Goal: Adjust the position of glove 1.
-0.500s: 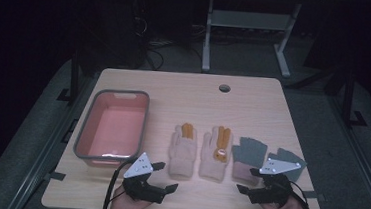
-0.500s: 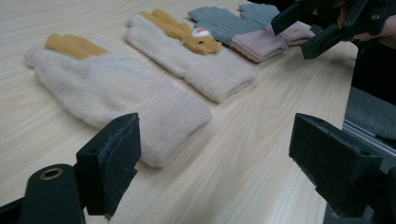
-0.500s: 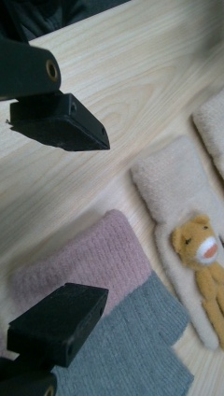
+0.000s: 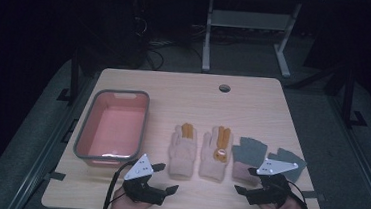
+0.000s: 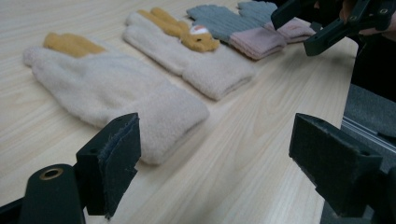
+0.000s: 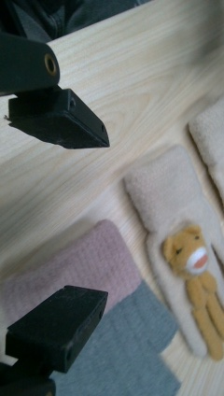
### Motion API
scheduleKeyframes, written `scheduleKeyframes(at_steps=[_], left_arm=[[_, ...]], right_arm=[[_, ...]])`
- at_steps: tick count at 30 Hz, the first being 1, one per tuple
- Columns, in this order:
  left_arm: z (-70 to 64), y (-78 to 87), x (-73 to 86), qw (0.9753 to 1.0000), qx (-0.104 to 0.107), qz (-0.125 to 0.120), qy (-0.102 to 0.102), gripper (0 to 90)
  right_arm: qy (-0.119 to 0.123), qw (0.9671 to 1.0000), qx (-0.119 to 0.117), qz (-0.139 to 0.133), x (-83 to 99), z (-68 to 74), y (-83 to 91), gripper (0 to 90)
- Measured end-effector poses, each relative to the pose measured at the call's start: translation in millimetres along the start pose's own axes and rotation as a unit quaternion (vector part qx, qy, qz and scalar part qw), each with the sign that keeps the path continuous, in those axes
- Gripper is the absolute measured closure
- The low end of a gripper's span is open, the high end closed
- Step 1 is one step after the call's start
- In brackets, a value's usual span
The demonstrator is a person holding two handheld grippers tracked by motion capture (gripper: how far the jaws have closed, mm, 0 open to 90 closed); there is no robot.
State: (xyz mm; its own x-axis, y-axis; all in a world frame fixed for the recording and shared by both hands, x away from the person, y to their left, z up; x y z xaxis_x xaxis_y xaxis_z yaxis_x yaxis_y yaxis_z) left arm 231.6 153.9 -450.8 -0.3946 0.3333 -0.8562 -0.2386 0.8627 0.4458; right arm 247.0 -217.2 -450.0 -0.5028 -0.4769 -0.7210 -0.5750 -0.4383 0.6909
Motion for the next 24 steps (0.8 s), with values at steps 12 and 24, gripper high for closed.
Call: scheduleKeyframes(at_steps=[12, 24], left_arm=[[2.3, 6.3, -0.4, 0.9998, -0.008, -0.015, 0.005, 16.7], [1.6, 4.3, -0.3, 0.9999, -0.009, -0.013, 0.002, 16.6]], right_arm=[[0.017, 0.9989, -0.034, 0.029, -34.3, -7.1, -10.1, 21.2], [0.053, 0.9968, -0.035, 0.048, -74.2, -6.6, -21.3, 23.0]])
Point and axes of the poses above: each handheld gripper's, and its own axes: y roughly backward along the jaws, x roughly out of its underside, z roughly to its left, the point moved 1 cm from there along -y, roughly forward along the jaws, and after that the axes turned 12 degrees about x, right-handed, at the moved point
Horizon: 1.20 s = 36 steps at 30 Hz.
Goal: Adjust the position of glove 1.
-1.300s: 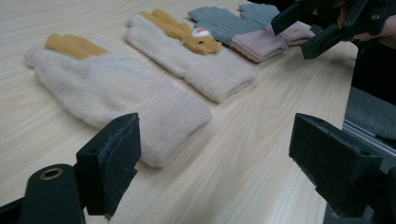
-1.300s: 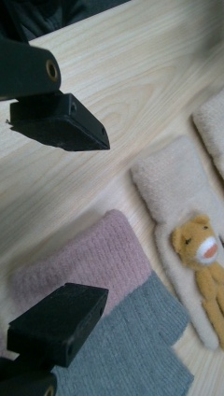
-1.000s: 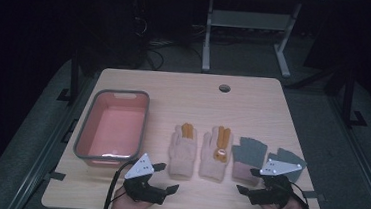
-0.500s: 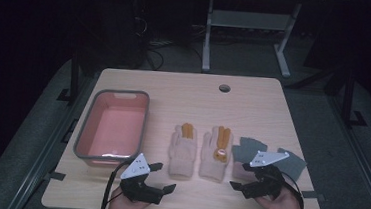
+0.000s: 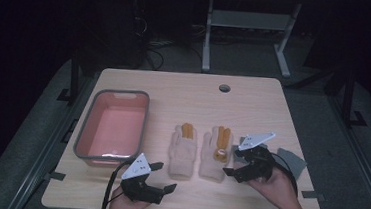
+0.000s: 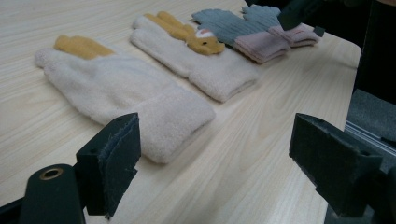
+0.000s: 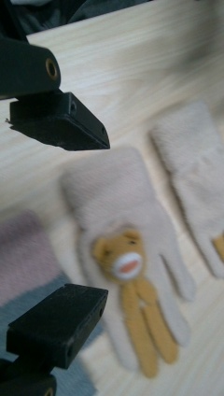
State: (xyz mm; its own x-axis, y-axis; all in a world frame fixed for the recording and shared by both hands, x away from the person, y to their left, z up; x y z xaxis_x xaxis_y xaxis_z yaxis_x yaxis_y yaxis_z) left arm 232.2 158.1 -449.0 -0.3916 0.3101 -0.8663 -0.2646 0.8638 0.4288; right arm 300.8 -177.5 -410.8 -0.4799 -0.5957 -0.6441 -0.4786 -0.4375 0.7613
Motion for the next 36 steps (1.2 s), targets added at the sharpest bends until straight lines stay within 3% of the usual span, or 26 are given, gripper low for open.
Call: scheduleKeyframes(at_steps=[10, 16, 22, 26, 27, 30, 36], left_arm=[[-2.0, -1.7, 0.8, 0.9999, -0.009, 0.002, -0.005, 16.7], [-3.1, 1.5, 1.5, 0.9999, -0.014, -0.002, -0.006, 16.6], [-2.8, 0.5, 0.8, 0.9998, -0.016, 0.006, -0.013, 16.7], [-0.3, 1.3, 1.6, 0.9999, -0.013, 0.006, -0.008, 16.7], [-0.9, 2.3, 1.9, 0.9999, -0.013, 0.005, -0.009, 16.6], [-1.9, 3.2, 1.5, 0.9998, -0.016, 0.004, -0.010, 16.6], [-0.6, 4.5, 0.5, 0.9998, -0.016, 0.002, -0.007, 16.7]], right_arm=[[0.016, 0.9996, -0.003, 0.023, -26.0, -4.8, -12.4, 23.2], [0.042, 0.9984, 0.001, 0.037, -37.7, -4.2, -21.5, 23.3], [0.046, 0.9984, -0.004, 0.034, -47.0, -6.9, -24.8, 23.3], [0.045, 0.9984, -0.009, 0.034, -52.6, -8.0, -25.7, 24.2], [0.055, 0.9976, -0.004, 0.043, -55.2, -8.9, -28.9, 25.0], [0.052, 0.9975, -0.007, 0.048, -56.6, -9.5, -32.7, 27.3], [0.059, 0.9938, 0.003, 0.094, -54.8, -11.4, -54.9, 31.8]])
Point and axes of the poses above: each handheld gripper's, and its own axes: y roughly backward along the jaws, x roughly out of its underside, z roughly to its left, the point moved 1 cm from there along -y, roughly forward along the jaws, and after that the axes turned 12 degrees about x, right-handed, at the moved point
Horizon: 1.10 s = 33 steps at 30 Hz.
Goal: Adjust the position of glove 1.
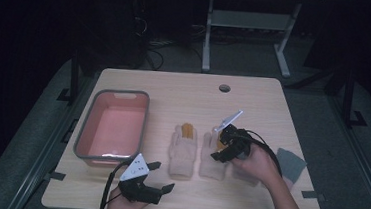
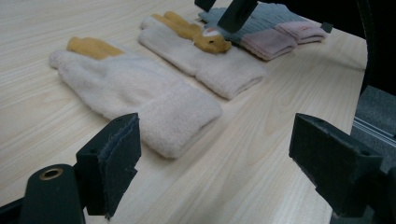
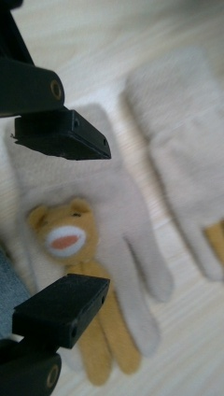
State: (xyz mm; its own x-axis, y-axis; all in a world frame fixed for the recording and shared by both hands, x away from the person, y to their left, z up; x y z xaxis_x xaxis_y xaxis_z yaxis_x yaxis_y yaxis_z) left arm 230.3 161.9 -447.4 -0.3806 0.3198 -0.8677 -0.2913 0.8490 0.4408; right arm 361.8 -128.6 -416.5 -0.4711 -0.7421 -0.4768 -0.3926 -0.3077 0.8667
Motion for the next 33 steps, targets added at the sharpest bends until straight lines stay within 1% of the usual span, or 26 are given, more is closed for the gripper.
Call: scheduleKeyframes(at_steps=[1, 2, 3, 6, 7, 8, 9, 10, 11, 12, 14, 15, 18, 21, 22, 25, 27, 29, 31, 32, 33], left_arm=[[0.3, 0.4, -0.1, 1.0000, 0.000, 0.000, 0.000, 16.6], [0.4, 0.5, -0.2, 1.0000, 0.000, 0.000, 0.000, 16.6], [0.9, 0.4, 0.2, 1.0000, 0.001, 0.000, 0.000, 16.6], [0.5, 0.8, 0.6, 1.0000, 0.005, -0.001, 0.003, 16.6], [0.5, 0.8, 0.6, 1.0000, 0.005, -0.001, 0.003, 16.6], [0.1, 1.2, 0.5, 1.0000, 0.005, 0.000, 0.001, 16.6], [-0.3, 1.2, 0.4, 1.0000, 0.005, -0.001, -0.001, 16.7], [-0.4, 1.4, 0.2, 1.0000, 0.005, 0.001, -0.002, 16.6], [-0.5, 1.2, 0.1, 1.0000, 0.005, 0.001, -0.003, 16.6], [-0.6, 1.3, -0.2, 1.0000, 0.005, 0.004, -0.003, 16.6], [-0.8, -0.6, -0.1, 1.0000, 0.005, 0.002, -0.005, 16.6], [-1.2, -1.3, -0.3, 0.9999, 0.004, 0.005, -0.008, 16.7], [-1.7, -1.9, -0.2, 0.9999, 0.004, 0.004, -0.009, 16.6], [-2.6, -3.2, 0.8, 1.0000, 0.007, 0.000, -0.004, 16.6], [-3.0, -2.8, 0.7, 0.9999, 0.008, 0.001, -0.007, 16.6], [-3.8, -2.4, 0.3, 0.9999, 0.007, 0.003, -0.010, 16.6], [-3.1, -2.6, 0.0, 0.9999, 0.006, 0.004, -0.011, 16.6], [-3.6, -2.4, -0.5, 0.9999, 0.002, 0.006, -0.012, 16.6], [-4.5, -2.4, -1.3, 0.9998, -0.002, 0.009, -0.020, 16.6], [-4.5, -2.4, -1.3, 0.9998, -0.002, 0.009, -0.020, 16.6], [-4.9, -2.4, -1.3, 0.9998, -0.003, 0.008, -0.020, 16.6]], right_arm=[[-0.002, 1.0000, 0.002, 0.007, 0.2, -1.7, -5.7, 33.3], [-0.002, 1.0000, 0.002, 0.007, 0.2, -1.7, -5.7, 33.3], [-0.007, 0.9999, 0.002, 0.011, 0.5, -2.9, -9.1, 36.6], [-0.002, 0.9996, 0.003, 0.029, 2.0, -2.3, -17.3, 41.9], [-0.002, 0.9996, 0.003, 0.029, 2.0, -2.3, -17.3, 41.9], [0.000, 0.9993, 0.003, 0.037, 2.9, -1.4, -20.5, 44.0], [0.001, 0.9990, 0.006, 0.045, 3.6, -0.2, -23.7, 45.0], [0.006, 0.9984, 0.016, 0.054, 4.2, 0.7, -26.6, 46.2], [0.011, 0.9979, 0.025, 0.060, 6.1, 3.2, -31.4, 49.2], [0.011, 0.9979, 0.025, 0.060, 6.1, 3.2, -31.4, 49.2], [0.014, 0.9978, 0.033, 0.055, 7.2, 3.6, -32.0, 53.7], [0.011, 0.9980, 0.029, 0.055, 8.1, 2.6, -31.5, 55.1], [0.012, 0.9980, 0.028, 0.056, 8.5, 1.4, -31.8, 55.9], [0.012, 0.9978, 0.030, 0.058, 7.3, 1.8, -32.6, 56.8], [0.012, 0.9978, 0.030, 0.057, 7.0, 1.6, -32.7, 57.0], [0.005, 0.9981, 0.023, 0.056, 6.4, 0.1, -32.3, 57.8], [-0.002, 0.9983, 0.015, 0.056, 5.5, -3.7, -31.1, 59.1], [0.002, 0.9983, 0.014, 0.057, 4.0, -4.3, -29.2, 59.8], [0.001, 0.9987, 0.011, 0.050, 1.9, -5.0, -25.8, 60.2], [0.001, 0.9987, 0.011, 0.050, 1.9, -5.0, -25.8, 60.2], [0.006, 0.9986, 0.015, 0.051, -0.8, -4.9, -21.7, 60.3]])
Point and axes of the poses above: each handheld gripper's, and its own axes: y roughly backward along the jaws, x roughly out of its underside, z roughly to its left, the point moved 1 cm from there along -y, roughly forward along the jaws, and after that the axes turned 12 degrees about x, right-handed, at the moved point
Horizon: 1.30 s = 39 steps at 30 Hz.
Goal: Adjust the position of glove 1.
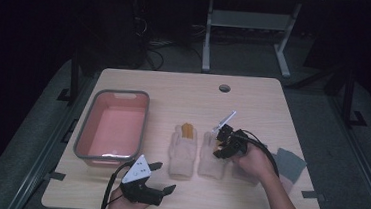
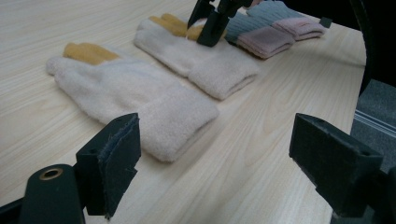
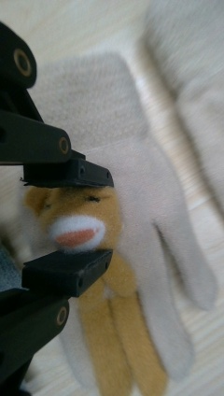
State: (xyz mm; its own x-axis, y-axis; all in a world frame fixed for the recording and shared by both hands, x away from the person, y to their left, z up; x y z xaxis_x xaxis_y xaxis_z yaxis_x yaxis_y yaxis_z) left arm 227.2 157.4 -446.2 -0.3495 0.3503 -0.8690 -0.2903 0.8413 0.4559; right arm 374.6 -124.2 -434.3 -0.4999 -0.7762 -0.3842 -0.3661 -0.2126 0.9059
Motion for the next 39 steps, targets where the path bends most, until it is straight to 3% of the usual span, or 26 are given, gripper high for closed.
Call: scheduleKeyframes(at_steps=[2, 7, 9, 11, 19, 22, 28, 39], left_arm=[[-0.1, -0.1, 0.1, 1.0000, 0.002, 0.002, 0.000, 16.6], [0.2, 1.7, -0.8, 1.0000, -0.002, 0.003, -0.003, 16.6], [0.8, 2.2, -0.8, 1.0000, 0.001, 0.000, 0.002, 16.6], [2.5, 3.6, -0.8, 0.9999, 0.003, -0.007, 0.011, 16.6], [3.1, 6.1, -1.1, 0.9999, 0.001, -0.012, 0.010, 16.6], [3.2, 6.5, -1.4, 0.9998, 0.000, -0.012, 0.014, 16.6], [4.2, 7.7, -1.5, 0.9997, 0.002, -0.014, 0.017, 16.6], [5.1, 8.8, -2.0, 0.9996, 0.002, -0.016, 0.021, 16.6]], right_arm=[[0.010, 0.9999, 0.008, 0.002, -2.5, 0.8, 3.8, 60.4], [0.010, 0.9999, 0.000, -0.013, -6.3, 0.6, 11.6, 60.6], [0.017, 0.9998, 0.010, -0.010, -8.1, 1.9, 15.7, 60.6], [0.018, 0.9995, 0.014, -0.021, -11.7, 3.3, 25.6, 60.6], [0.033, 0.9980, 0.024, -0.048, -23.6, 7.6, 50.4, 60.8], [0.041, 0.9967, 0.025, -0.065, -36.4, 12.6, 60.3, 60.7], [0.051, 0.9954, 0.018, -0.079, -52.3, 23.2, 61.7, 60.8], [0.086, 0.9926, 0.005, -0.085, -85.6, 44.2, 47.3, 60.6]])
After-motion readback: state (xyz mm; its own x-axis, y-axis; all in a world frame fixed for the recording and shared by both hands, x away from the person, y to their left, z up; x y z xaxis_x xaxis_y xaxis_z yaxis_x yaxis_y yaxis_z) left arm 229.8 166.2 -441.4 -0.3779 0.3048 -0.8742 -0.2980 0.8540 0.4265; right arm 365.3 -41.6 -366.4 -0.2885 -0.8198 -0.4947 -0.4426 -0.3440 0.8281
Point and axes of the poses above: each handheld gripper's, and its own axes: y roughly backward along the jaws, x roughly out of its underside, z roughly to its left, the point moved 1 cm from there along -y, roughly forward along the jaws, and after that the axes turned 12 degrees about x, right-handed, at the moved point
